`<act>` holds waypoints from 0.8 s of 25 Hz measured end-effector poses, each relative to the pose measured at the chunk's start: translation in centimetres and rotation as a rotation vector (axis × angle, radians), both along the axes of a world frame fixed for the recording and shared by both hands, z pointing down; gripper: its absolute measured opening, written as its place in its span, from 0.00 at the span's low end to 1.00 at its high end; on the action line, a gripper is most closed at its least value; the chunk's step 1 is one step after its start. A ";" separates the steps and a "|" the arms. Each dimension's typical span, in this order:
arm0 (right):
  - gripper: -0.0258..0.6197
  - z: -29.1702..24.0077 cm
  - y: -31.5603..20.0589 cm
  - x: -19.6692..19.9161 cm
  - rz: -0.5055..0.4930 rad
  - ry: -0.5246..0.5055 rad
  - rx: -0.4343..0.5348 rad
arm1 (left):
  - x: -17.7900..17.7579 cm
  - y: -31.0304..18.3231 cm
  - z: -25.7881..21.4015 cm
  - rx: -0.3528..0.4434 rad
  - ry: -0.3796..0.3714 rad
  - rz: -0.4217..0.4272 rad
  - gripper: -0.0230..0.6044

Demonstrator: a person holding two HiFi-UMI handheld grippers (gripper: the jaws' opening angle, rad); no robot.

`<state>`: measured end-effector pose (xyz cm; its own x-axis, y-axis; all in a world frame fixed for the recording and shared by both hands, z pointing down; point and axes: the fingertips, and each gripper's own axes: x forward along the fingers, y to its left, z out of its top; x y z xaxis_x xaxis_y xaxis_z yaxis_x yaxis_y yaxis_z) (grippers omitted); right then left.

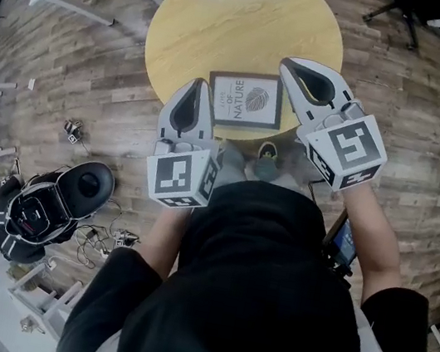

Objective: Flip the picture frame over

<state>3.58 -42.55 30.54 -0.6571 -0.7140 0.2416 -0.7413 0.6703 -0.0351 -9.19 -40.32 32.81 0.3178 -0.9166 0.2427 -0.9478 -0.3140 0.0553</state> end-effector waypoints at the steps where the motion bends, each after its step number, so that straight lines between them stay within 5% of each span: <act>1: 0.07 -0.8 0.3 0.7 0.013 -0.021 0.004 | 0.4 0.2 -0.5 0.002 0.004 0.009 0.07; 20: 0.07 -4.6 1.4 4.0 0.069 -0.076 0.058 | 1.1 0.9 -3.4 0.042 0.014 0.045 0.07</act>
